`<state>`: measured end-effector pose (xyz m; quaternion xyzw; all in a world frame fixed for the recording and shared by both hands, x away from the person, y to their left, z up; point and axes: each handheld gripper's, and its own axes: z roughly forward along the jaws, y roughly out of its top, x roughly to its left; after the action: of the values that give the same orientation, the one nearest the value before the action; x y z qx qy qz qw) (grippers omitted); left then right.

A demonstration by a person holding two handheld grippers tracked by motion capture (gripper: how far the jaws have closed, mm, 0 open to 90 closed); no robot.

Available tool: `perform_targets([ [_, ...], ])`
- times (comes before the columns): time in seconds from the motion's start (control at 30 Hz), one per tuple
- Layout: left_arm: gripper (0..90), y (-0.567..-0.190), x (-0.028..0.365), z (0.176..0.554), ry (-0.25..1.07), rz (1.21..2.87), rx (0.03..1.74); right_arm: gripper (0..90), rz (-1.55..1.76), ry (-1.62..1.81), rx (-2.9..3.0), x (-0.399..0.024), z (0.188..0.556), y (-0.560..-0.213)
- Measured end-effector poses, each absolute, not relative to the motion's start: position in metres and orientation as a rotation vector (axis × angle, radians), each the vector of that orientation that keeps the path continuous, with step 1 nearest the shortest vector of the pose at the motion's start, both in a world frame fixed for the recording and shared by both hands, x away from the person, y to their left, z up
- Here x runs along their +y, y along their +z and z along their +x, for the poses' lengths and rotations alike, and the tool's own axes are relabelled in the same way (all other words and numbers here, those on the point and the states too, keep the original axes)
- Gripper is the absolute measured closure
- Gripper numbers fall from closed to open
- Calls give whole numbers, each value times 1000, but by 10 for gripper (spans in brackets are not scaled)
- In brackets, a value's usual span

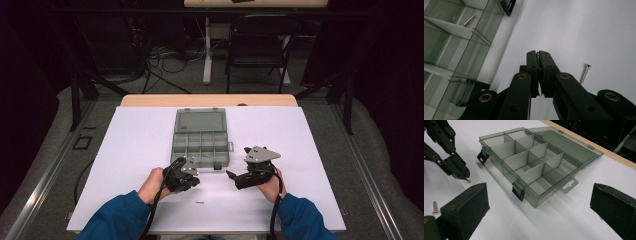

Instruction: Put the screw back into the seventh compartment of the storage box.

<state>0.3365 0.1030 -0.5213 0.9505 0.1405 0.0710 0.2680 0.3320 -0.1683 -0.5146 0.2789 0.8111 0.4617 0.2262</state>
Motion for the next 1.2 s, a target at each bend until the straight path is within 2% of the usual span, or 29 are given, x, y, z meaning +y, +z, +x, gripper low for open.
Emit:
perform_targets([
  [1.2,869,-491,93,352,294,2512,328,9,755,1271,2247,-167,331,-516],
])
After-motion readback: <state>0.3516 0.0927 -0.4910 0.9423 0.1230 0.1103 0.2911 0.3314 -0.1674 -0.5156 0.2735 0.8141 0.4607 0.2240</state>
